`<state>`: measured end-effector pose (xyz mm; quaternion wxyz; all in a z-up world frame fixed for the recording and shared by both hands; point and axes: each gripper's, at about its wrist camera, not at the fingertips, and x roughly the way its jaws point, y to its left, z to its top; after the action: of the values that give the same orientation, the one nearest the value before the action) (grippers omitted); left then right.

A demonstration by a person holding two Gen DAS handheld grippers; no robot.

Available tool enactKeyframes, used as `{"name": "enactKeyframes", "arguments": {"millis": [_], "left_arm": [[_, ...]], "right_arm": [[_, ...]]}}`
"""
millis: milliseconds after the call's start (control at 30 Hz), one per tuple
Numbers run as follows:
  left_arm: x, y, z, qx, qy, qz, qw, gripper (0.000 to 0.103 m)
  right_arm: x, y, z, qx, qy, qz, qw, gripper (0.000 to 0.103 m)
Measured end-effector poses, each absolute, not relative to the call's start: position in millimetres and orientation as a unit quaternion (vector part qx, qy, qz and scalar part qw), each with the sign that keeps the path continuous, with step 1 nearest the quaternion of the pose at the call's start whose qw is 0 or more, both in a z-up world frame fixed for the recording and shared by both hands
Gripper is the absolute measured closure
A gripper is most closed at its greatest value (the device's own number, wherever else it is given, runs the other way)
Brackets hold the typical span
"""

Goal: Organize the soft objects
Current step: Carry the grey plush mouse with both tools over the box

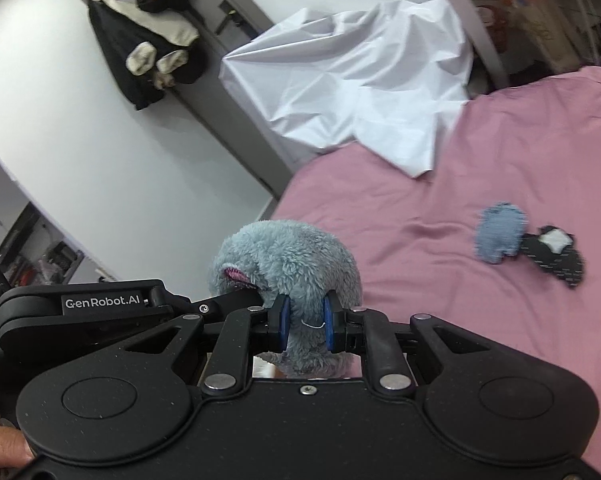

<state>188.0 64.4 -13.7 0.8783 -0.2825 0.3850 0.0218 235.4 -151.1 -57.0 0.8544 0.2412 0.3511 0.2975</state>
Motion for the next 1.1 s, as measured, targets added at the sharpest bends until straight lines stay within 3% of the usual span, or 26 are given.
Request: {"name": "enactKeyframes", "arguments": {"millis": [467, 900, 1100], "left_arm": [[161, 116, -2, -0.292, 0.369, 0.064, 0.880, 0.089], [149, 147, -31, -0.324, 0.393, 0.082, 0.857, 0.090], [147, 154, -48, -0.343, 0.403, 0.091, 0.844, 0.091]], "right_arm": [[223, -97, -44, 0.224, 0.355, 0.336, 0.843, 0.086], [214, -63, -56, 0.188, 0.395, 0.338, 0.833, 0.085], [208, -56, -56, 0.164, 0.398, 0.335, 0.838, 0.076]]}}
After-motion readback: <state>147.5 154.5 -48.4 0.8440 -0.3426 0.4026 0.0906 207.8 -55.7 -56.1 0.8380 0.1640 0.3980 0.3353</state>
